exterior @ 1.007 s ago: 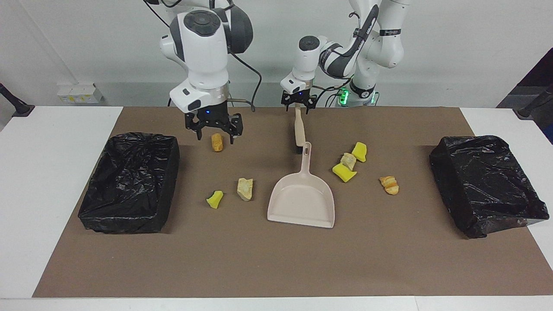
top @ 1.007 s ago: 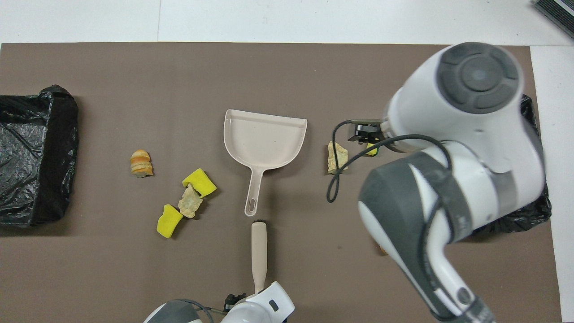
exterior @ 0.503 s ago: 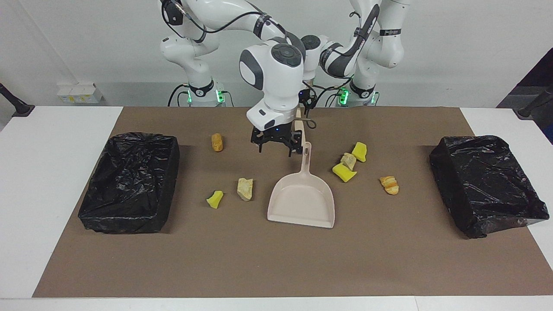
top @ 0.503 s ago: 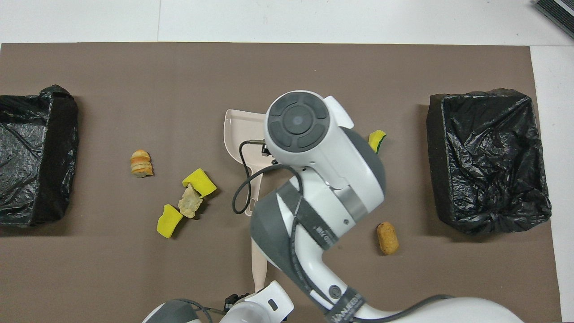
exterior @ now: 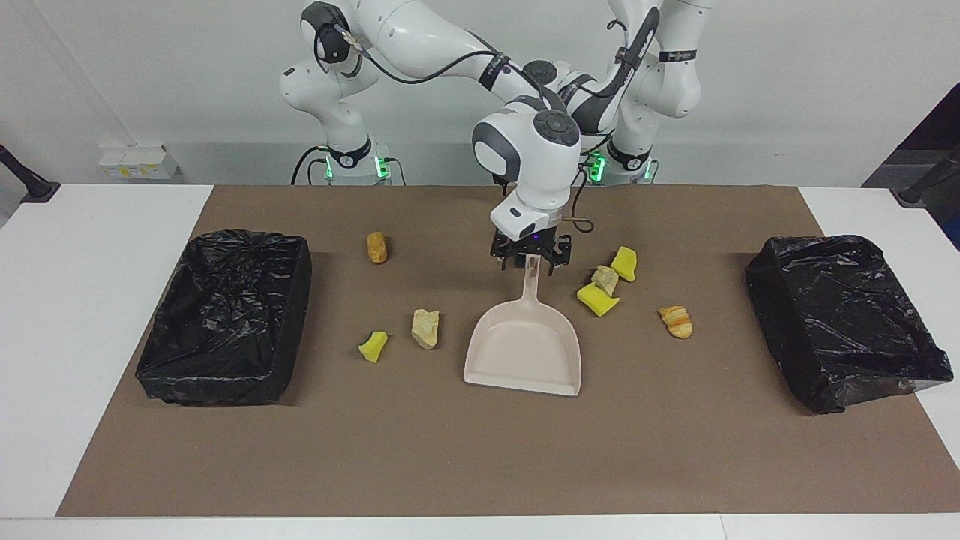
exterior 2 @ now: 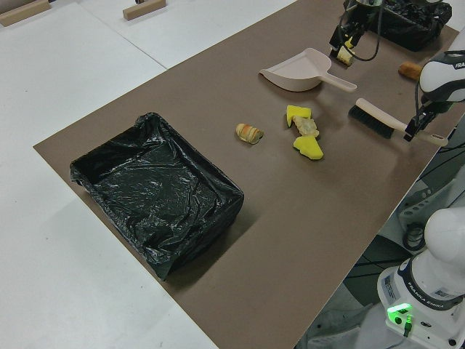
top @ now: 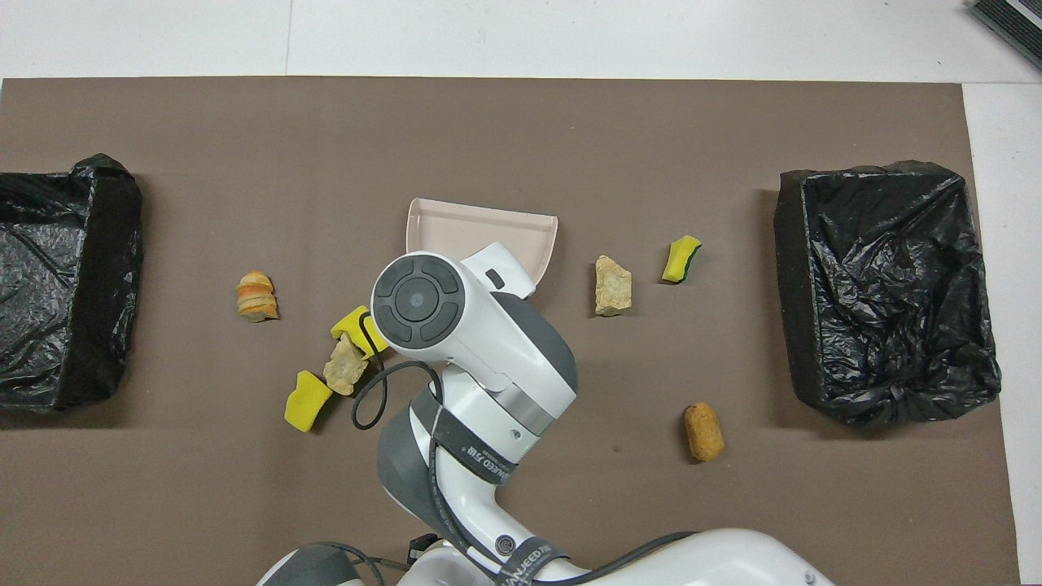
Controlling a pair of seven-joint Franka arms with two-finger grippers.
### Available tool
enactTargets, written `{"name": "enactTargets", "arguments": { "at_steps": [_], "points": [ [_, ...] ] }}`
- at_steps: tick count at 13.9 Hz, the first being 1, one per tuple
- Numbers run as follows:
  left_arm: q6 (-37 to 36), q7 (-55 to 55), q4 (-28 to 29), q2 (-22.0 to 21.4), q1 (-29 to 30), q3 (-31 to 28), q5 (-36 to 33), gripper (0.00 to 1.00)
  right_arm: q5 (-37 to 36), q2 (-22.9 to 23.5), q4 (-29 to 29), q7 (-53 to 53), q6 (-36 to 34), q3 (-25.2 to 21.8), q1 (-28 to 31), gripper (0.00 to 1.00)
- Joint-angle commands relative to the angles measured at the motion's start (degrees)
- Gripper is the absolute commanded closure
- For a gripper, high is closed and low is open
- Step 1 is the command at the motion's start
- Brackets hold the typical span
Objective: Sweep and dump trash in bin
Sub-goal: 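Grasp the beige dustpan handle with the right gripper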
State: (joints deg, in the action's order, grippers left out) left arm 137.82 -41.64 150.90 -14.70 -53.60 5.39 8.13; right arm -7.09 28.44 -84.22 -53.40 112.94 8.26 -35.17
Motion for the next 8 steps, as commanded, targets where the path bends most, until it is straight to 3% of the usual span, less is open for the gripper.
{"name": "enactTargets", "arguments": {
  "at_steps": [1,5,8],
  "points": [
    [0.43,-0.81,1.15,-1.64,0.25,-0.02,-0.66,0.46,2.34,-4.53,-8.65,-0.13,5.25,0.18,0.63,0.00],
    [0.43,-0.81,1.15,-1.73,0.25,-0.02,-0.66,0.58,2.44,-4.98,-13.24,0.05,10.18,0.36,-0.07,0.00],
    [-0.61,-0.81,1.15,-2.61,1.29,-0.02,-0.66,0.87,2.52,-5.07,-13.69,0.23,11.42,0.36,-0.07,0.00]
  ]
}}
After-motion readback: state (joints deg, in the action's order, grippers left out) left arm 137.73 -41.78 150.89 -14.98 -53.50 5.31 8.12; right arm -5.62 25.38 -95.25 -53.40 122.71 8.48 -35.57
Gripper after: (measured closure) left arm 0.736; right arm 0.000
